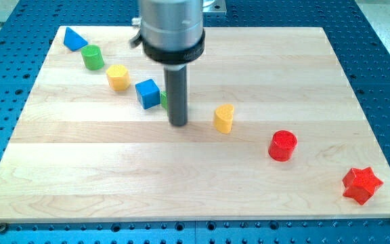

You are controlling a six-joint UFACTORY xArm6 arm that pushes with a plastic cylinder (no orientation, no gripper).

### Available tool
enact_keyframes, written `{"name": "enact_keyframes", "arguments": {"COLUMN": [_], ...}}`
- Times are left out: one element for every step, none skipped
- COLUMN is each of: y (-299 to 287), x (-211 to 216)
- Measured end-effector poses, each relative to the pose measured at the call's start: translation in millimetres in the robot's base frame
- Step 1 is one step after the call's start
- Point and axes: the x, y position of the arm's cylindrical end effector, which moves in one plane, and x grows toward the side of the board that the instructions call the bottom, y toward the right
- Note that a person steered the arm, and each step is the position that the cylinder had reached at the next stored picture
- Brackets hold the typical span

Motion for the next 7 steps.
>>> {"name": "enact_keyframes", "arguments": {"y": [53.2, 77.3, 5.5, -4.0, -2.0, 7.0, 9.7], "x": [-27.0, -83.8, -100.5, -59.3, -31.8, -27.3, -18.8]}}
